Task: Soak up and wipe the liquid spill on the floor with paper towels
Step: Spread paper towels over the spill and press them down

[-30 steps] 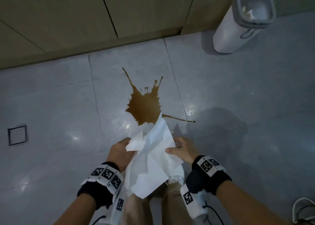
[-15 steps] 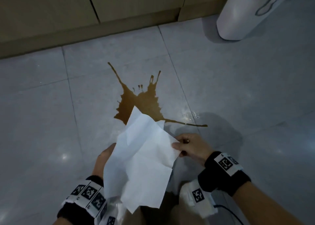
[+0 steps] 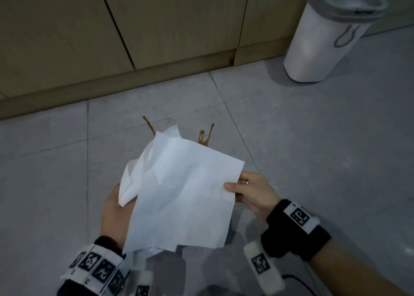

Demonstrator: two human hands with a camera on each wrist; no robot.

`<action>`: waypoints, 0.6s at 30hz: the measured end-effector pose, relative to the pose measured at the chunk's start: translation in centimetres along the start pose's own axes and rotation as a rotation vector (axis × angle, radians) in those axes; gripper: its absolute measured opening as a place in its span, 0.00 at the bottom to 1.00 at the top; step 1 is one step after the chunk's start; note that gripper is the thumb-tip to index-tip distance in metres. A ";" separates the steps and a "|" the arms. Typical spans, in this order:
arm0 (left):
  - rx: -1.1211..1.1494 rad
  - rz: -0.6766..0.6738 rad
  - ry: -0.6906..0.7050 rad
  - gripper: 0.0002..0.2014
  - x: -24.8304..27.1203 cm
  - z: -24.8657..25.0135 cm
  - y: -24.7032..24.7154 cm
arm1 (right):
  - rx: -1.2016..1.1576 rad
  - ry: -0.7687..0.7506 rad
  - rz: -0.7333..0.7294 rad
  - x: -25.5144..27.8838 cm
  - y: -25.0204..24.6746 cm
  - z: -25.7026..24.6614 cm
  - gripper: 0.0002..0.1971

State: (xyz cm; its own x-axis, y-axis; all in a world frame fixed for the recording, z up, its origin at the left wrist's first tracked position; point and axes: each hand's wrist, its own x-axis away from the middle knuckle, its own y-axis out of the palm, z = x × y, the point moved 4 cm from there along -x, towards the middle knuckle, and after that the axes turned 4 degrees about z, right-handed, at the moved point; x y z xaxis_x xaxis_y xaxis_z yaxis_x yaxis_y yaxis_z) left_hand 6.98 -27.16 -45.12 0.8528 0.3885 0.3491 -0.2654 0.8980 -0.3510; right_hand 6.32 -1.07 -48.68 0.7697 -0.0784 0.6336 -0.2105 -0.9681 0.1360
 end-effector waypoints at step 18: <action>0.137 0.131 -0.063 0.13 -0.6 -1.2 2.7 | 0.354 0.098 0.466 -2.4 -18.7 4.3 0.15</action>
State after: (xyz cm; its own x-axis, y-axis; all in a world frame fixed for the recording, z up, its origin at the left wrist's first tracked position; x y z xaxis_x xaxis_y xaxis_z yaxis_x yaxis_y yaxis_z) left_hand 6.25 -25.19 -47.31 0.7781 0.5125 0.3633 -0.4347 0.8567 -0.2775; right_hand 11.04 16.18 -56.01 0.5813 -0.5081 0.6355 -0.2862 -0.8588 -0.4248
